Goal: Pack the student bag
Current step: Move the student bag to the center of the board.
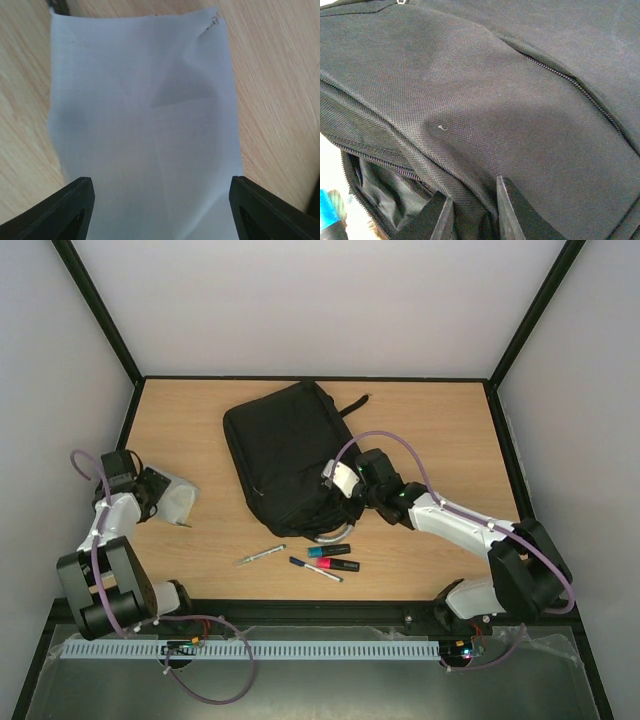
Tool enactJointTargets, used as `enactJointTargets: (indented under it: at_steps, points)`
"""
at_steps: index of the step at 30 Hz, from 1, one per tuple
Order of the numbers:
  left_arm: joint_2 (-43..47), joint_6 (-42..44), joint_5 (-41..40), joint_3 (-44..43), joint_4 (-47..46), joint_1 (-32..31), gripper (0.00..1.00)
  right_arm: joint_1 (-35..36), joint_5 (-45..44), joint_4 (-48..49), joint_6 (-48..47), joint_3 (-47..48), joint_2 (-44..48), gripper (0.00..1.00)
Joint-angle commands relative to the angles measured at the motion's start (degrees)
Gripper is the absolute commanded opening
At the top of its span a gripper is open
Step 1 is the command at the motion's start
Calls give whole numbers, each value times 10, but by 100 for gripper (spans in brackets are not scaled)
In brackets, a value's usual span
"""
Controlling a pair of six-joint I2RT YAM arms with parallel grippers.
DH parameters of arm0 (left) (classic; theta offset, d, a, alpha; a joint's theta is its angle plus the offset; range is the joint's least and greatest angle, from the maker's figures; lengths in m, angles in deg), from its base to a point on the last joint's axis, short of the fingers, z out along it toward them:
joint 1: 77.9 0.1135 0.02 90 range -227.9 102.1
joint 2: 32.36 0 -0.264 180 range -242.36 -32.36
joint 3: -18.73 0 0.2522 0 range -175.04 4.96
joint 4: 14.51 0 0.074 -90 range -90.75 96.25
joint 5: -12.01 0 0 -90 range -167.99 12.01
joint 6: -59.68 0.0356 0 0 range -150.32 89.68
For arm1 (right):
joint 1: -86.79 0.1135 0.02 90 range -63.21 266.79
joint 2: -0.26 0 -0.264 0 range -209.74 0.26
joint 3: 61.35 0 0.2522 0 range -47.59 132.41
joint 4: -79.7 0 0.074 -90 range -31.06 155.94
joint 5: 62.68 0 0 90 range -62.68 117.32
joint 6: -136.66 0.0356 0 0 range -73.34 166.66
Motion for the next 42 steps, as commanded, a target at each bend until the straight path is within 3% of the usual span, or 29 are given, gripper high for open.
enactJointTargets:
  at_steps: [1, 10, 16, 18, 25, 30, 34, 37, 38, 42]
  points:
    - [-32, -4, 23, -3, -41, 2, 74, 2, 15, -16, 14, 18, -7, 20]
    - [-94, 12, 46, -9, -85, -52, 49, -40, -5, -23, 12, 29, -27, 10]
    - [-118, 11, 27, -14, -107, -125, 8, -118, -4, -36, 34, 27, -12, 2]
    - [-128, 20, 14, -26, -102, -159, 2, -137, -5, -46, 34, 14, 8, 1]
    - [-145, 75, -4, -64, -83, -282, 2, -142, -37, -103, -8, -67, 141, 1]
    - [-155, 98, 23, -67, -56, -335, 2, -143, -24, -140, -11, -85, 188, 1]
    - [-101, 95, -23, -44, -16, -339, 2, -142, -7, -137, -5, -94, 196, 1]
    - [-44, 97, -56, -46, 19, -306, 2, -142, 10, -126, -1, -102, 193, 1]
    - [-24, 99, -58, -48, 27, -290, 6, -142, 16, -125, 0, -104, 190, 1]
    - [25, 96, -13, -38, 37, -221, 56, -142, 43, -128, -5, -108, 186, 2]
